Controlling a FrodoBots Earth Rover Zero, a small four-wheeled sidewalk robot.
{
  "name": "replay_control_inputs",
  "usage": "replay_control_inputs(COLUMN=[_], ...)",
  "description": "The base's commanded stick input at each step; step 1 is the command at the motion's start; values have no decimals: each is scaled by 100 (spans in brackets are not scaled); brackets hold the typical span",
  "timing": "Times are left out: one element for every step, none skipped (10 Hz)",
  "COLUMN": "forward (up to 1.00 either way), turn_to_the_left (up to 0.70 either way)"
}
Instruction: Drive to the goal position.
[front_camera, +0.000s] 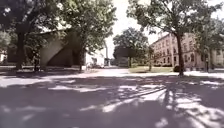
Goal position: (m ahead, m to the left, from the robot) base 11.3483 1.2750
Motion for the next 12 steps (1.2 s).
replay_control_inputs(forward=[85, 85, 85, 85, 85, 85, 85, 85, 85, 85, 85, 85], turn_to_the_left=[1, 1, 1, 1, 1, 1, 1, 1, 1, 1, 1, 1])
